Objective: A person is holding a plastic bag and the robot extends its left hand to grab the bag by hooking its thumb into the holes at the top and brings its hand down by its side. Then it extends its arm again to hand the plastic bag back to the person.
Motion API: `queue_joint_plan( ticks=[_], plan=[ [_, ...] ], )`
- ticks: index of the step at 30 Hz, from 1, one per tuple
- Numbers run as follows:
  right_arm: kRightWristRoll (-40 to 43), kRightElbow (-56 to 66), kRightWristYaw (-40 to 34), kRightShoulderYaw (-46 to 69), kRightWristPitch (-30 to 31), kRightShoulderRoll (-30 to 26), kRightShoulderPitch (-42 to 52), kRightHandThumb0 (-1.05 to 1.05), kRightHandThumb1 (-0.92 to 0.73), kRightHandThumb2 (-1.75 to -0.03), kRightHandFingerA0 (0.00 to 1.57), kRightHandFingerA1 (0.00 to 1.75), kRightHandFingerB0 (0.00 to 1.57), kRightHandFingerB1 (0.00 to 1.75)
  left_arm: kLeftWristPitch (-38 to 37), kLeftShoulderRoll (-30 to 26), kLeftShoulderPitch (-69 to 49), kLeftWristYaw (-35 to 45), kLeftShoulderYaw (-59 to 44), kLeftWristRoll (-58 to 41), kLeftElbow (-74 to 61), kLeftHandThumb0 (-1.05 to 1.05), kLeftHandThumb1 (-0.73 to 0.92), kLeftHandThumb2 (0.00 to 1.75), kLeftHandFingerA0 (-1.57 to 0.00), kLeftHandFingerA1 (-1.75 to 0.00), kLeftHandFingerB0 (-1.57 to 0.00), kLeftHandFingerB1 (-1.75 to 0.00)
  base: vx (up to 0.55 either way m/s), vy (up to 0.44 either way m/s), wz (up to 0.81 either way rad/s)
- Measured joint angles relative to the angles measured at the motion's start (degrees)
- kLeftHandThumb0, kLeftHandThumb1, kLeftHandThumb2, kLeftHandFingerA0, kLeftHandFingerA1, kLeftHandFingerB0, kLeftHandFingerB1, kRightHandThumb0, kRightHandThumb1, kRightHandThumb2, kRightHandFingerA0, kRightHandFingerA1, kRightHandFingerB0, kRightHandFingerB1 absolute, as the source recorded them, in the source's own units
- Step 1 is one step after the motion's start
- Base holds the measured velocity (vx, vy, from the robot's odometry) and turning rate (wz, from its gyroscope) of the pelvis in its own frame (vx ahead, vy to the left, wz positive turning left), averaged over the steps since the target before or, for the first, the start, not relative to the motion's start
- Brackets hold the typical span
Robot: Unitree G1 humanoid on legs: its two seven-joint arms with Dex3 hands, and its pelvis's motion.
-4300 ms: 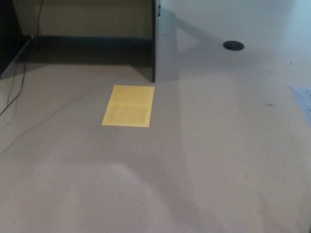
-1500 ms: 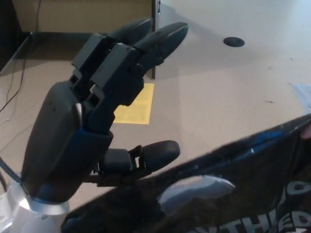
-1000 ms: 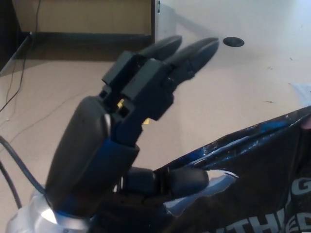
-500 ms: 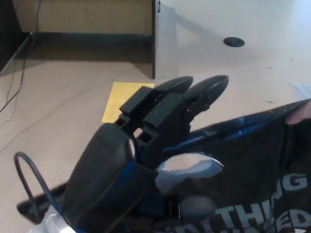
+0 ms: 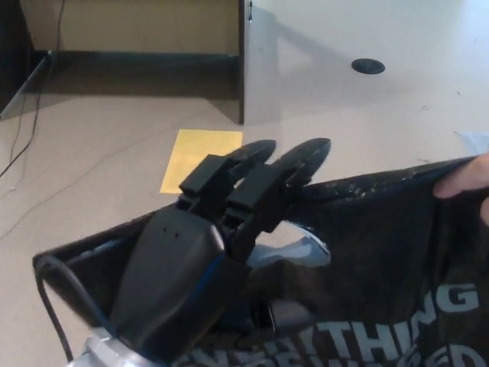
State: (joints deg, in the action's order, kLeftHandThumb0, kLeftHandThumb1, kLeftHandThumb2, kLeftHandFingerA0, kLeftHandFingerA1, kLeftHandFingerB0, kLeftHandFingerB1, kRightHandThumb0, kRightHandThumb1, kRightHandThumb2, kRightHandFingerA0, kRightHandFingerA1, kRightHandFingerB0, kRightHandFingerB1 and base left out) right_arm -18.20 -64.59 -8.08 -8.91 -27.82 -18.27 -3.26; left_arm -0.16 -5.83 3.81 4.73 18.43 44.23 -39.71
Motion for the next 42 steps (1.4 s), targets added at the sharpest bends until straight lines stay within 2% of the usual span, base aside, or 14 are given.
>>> queue_joint_plan(
  ticks=[2, 4, 5, 6, 7, 8, 15, 16, 20, 32, 36, 42],
  plan=[
    [-0.01, 0.02, 0.0, -0.04, -0.11, 0.0, 0.0, -0.3, -0.67, -0.6, 0.81, 0.64, 0.67, 0.47, -0.31, 0.02, 1.18, -1.42, -1.19, 0.67, 2.0, -0.58, 0.37, 0.74, -0.06, -0.43, -0.01, -0.23, 0.0, 0.0, 0.0],
    [0.0, 0.06, 0.0, -0.03, -0.27, 0.0, 0.02, -0.29, -0.68, -0.6, 0.81, 0.63, 0.67, 0.47, -0.84, -0.32, 3.14, -3.53, -3.02, 1.78, 4.37, -0.63, 0.41, 0.69, -0.09, -0.41, -0.06, -0.2, 0.0, 0.0, 0.0],
    [0.0, 0.05, 0.0, -0.03, -0.33, 0.0, 0.02, -0.3, -0.68, -0.6, 0.81, 0.66, 0.67, 0.47, -0.95, -0.41, 3.85, -4.12, -3.69, 2.1, 4.89, -0.54, 0.35, 0.76, -0.09, -0.46, 0.0, -0.29, 0.0, 0.0, 0.0],
    [-0.01, 0.01, 0.0, -0.04, -0.39, 0.0, 0.02, -0.3, -0.68, -0.6, 0.81, 0.66, 0.67, 0.47, -1.11, -0.48, 4.72, -4.75, -4.46, 2.38, 5.35, -0.54, 0.35, 0.76, -0.09, -0.46, 0.0, -0.29, 0.0, 0.0, 0.0],
    [-0.01, -0.02, 0.0, -0.04, -0.43, 0.0, 0.02, -0.3, -0.68, -0.6, 0.8, 0.64, 0.67, 0.47, -1.18, -0.54, 5.36, -5.26, -5.04, 2.59, 5.7, -0.63, 0.41, 0.7, -0.1, -0.4, -0.06, -0.26, 0.0, 0.0, 0.0],
    [-0.01, -0.04, 0.0, -0.04, -0.45, 0.0, 0.02, -0.31, -0.68, -0.61, 0.81, 0.64, 0.66, 0.46, -1.27, -0.56, 5.76, -5.57, -5.44, 2.68, 5.93, -0.32, 0.27, 0.85, 0.0, -0.49, 0.0, -0.49, 0.0, 0.0, 0.0],
    [-0.2, -0.17, -0.04, -0.55, -0.47, 0.0, 0.16, -0.3, -0.68, -0.61, 0.81, 0.65, 0.65, 0.46, -2.36, -0.73, 7.91, -8.62, -7.08, 4.56, 6.66, -0.31, 0.32, 0.88, 0.0, -0.48, 0.0, -0.49, 0.0, 0.0, 0.0],
    [-0.25, -0.25, -0.04, -0.65, -0.47, 0.0, 0.25, -0.29, -0.68, -0.6, 0.8, 0.57, 0.65, 0.46, -2.57, -0.73, 8.03, -8.91, -7.08, 4.72, 6.79, -0.58, 0.41, 0.7, -0.16, -0.42, -0.07, -0.31, 0.0, 0.0, 0.0],
    [-0.22, -0.67, -0.02, -0.6, -0.46, 0.01, 0.41, -0.29, -0.68, -0.61, 0.8, 0.57, 0.63, 0.45, -3.31, -0.34, 8.95, -10.5, -6.51, 5.2, 7.84, -0.58, 0.42, 0.69, -0.22, -0.41, -0.16, -0.37, 0.0, 0.0, 0.0],
    [0.02, -0.38, 0.0, -0.24, -0.4, 0.01, 1.93, -0.3, -0.68, -0.61, 0.82, 0.58, 0.64, 0.45, -4.46, 5.04, 9.47, -16.25, 1.22, 9.5, 12.75, -0.58, 0.4, 0.68, -0.25, -0.44, -0.16, -0.37, 0.0, 0.0, 0.0],
    [0.25, -0.08, 0.06, 0.36, -0.33, 0.04, 2.03, -0.32, -0.68, -0.6, 0.79, 0.51, 0.65, 0.45, -4.3, 6.95, 9.58, -17.58, 3.61, 11.39, 15.15, -0.58, 0.39, 0.69, -0.27, -0.45, -0.13, -0.37, 0.0, 0.0, 0.0],
    [0.4, -0.04, 0.13, 0.49, -0.35, 0.12, 2.02, -0.32, -0.69, -0.61, 0.78, 0.51, 0.63, 0.44, -3.77, 9.15, 12.08, -21.2, 5.16, 14.4, 20.96, -0.54, 0.39, 0.68, -0.32, -0.45, -0.23, -0.4, 0.0, 0.0, 0.0]
  ],
)
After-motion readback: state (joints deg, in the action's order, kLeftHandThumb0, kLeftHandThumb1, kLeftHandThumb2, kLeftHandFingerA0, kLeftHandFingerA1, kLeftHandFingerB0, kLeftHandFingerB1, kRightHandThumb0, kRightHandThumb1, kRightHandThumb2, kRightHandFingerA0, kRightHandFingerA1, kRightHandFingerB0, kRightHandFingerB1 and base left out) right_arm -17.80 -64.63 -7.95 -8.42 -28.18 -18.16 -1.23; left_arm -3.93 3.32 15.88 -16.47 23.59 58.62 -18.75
